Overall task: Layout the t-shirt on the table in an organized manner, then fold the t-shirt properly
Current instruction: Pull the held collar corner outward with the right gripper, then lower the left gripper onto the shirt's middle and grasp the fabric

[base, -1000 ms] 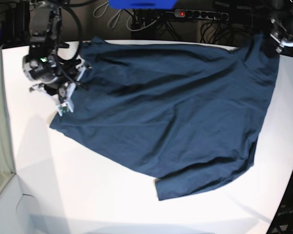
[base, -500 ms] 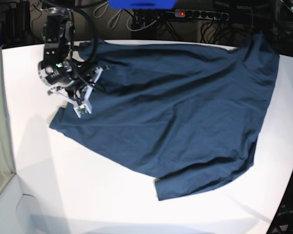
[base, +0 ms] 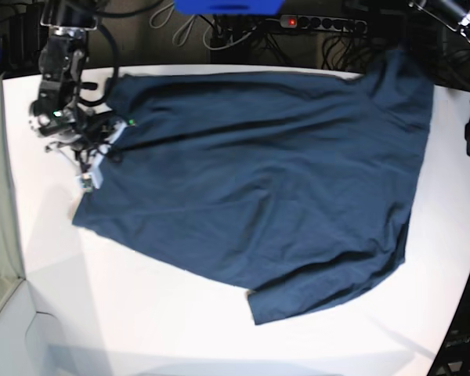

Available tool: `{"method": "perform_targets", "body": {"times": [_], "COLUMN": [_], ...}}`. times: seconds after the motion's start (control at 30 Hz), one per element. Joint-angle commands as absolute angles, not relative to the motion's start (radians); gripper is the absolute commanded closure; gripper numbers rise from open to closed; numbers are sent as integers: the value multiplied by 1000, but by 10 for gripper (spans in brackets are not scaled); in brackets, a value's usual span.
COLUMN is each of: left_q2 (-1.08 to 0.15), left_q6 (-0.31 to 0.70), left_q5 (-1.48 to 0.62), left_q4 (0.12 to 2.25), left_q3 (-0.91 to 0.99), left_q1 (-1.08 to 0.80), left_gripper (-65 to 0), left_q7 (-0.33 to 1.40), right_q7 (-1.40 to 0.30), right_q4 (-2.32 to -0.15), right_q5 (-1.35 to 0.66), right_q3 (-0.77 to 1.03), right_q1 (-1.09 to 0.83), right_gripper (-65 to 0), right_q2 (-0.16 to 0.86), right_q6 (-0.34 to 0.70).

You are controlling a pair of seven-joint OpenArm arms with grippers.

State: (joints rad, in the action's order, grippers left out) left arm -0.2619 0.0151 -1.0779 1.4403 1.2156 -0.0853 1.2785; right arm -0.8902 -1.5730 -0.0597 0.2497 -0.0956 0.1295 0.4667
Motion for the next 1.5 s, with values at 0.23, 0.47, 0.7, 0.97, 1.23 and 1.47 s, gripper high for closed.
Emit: {"method": "perform_targets", "body": {"times": [0.23,0.47,0.7,0.97,1.23,1.47], "left_q2": [-280,-269,-223,-225,-222,-222], "left_q6": [2,4,2,-4,1,4], "left_q5": [-1129,-1129,-1125,-1119,-911,-780], "left_q4": [1454,1454,1454,1442,1442,1425], "left_q3": [1218,1036,872,572,418,285], "left_q1": [-77,-73,-53,-56,-50,-44], "left_gripper": [-234,-246,-462,-497,-430,-323], "left_q7": [1283,1276,1259,972,769,684], "right_q7": [-967,-983,-1089,-1121,-1121,-1122], "right_q4": [-1575,-1750,-1971,-1997,-1997,-1997], "right_q5": [-1,-5,-5,-5,-5,-5], "right_q3": [418,472,390,308,314,312], "right_q1": [2,-2,-64,-134,-140,-142], "right_gripper": [0,0,0,0,0,0], "right_q2": [219,183,122,71,71,71], "right_q6": [450,450,452,452,452,452]}}
